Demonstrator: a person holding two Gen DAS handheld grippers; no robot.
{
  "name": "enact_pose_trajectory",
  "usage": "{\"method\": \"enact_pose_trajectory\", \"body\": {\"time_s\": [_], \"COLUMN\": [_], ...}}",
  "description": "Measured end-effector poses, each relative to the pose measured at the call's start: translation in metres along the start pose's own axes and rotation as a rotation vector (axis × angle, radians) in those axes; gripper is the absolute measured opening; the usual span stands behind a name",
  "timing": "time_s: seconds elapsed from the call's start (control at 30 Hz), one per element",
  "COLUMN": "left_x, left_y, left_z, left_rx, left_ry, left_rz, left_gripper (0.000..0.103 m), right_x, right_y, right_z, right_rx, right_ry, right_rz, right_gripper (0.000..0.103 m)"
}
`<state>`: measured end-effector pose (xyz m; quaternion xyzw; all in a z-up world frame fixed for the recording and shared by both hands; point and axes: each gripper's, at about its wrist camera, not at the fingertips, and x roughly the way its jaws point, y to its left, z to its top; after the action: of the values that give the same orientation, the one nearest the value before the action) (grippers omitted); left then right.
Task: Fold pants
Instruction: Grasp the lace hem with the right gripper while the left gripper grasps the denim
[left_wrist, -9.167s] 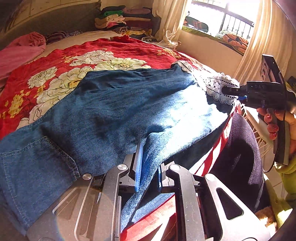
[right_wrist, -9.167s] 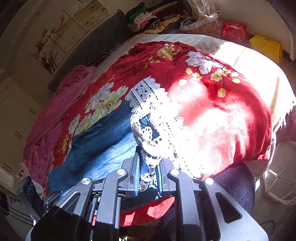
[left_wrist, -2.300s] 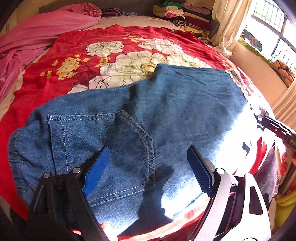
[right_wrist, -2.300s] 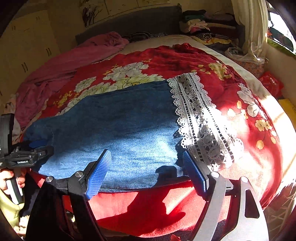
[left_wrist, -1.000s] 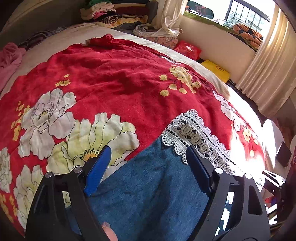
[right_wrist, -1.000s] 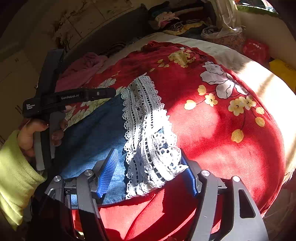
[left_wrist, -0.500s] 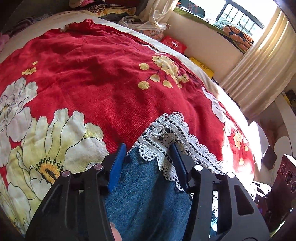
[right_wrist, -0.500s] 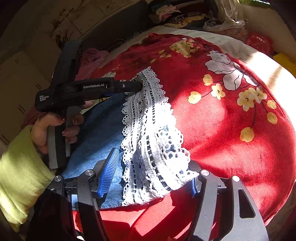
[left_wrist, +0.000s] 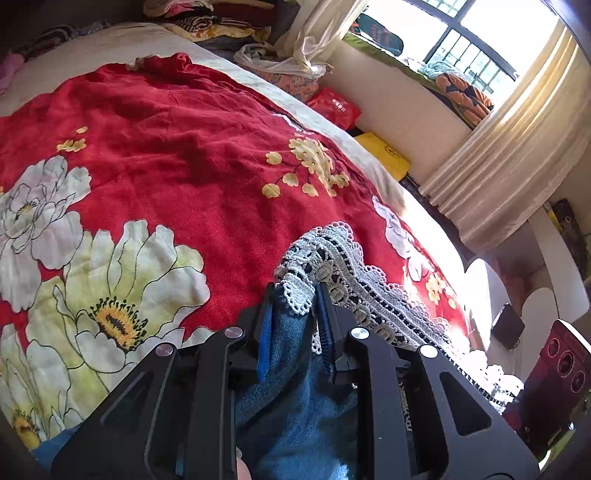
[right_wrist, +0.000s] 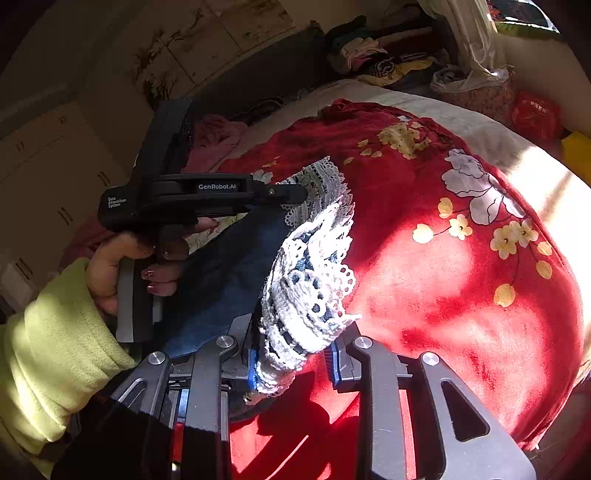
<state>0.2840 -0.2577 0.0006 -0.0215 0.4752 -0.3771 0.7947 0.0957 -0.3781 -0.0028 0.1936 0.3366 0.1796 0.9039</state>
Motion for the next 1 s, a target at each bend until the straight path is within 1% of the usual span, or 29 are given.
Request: {"method": "enact_pose_trajectory", "body": {"time_s": [0.07, 0.17, 0.27, 0.33, 0.47, 0.57, 0.63, 0.67, 0.73, 0.8, 0.83, 0.9, 0.97, 1.0], "left_x": [-0.021, -0.055, -0.087, -0.103, -0.118, -0.114, -0.114, -0.118, -0.134, -0.151, -0.16, -0.177, -0.187, -0.189], "left_y": [0.004, 0.008, 0.022, 0.033, 0.057, 0.086, 0.103, 0.11, 0.116, 0.123, 0.125, 0.13, 0.137, 0.14], "left_z": [-0.002, -0.012, -0.028, -0.041, -0.074, -0.098, -0.111, -0.117, -0.126, -0.133, -0.137, -0.148, -0.161, -0.165], "left_rx": [-0.018, -0.016, -0.049, -0.078, -0.123, -0.234, -0.317, -0.358, -0.426, -0.482, -0.505, -0.54, -0.59, -0.617], "left_ry": [-0.047, -0.11, -0.164, -0.191, -0.211, -0.188, -0.176, -0.185, -0.234, -0.271, -0.292, -0.342, -0.371, -0.374], "left_rz": [-0.029, -0.033, -0.038, -0.042, 0.006, 0.009, -0.002, -0.007, -0.017, -0.021, -0.032, -0.063, -0.096, -0.113], "left_gripper": [0.014, 0.014, 0.014, 0.014, 0.014, 0.016, 0.019, 0.024, 0.031, 0.04, 0.043, 0.05, 0.055, 0.057], "right_x": [-0.003, -0.006, -0.002, 0.007, 0.035, 0.065, 0.073, 0.077, 0.076, 0.075, 0.074, 0.074, 0.076, 0.079], "right_y": [0.022, 0.054, 0.085, 0.103, 0.128, 0.135, 0.143, 0.147, 0.155, 0.165, 0.171, 0.184, 0.199, 0.205], "right_z": [0.005, 0.01, 0.009, 0.004, -0.017, -0.036, -0.052, -0.056, -0.067, -0.073, -0.075, -0.08, -0.091, -0.098], "right_rx": [-0.054, -0.122, -0.181, -0.22, -0.285, -0.308, -0.334, -0.355, -0.4, -0.455, -0.486, -0.554, -0.642, -0.69], "right_ry": [-0.013, -0.025, -0.018, 0.005, 0.078, 0.165, 0.202, 0.213, 0.222, 0.22, 0.214, 0.204, 0.213, 0.221], "right_rz": [0.02, 0.07, 0.111, 0.131, 0.126, 0.104, 0.082, 0.07, 0.052, 0.032, 0.022, 0.015, 0.011, 0.006], "right_gripper": [0.025, 0.025, 0.025, 0.025, 0.025, 0.025, 0.025, 0.025, 0.025, 0.025, 0.028, 0.028, 0.032, 0.036]}}
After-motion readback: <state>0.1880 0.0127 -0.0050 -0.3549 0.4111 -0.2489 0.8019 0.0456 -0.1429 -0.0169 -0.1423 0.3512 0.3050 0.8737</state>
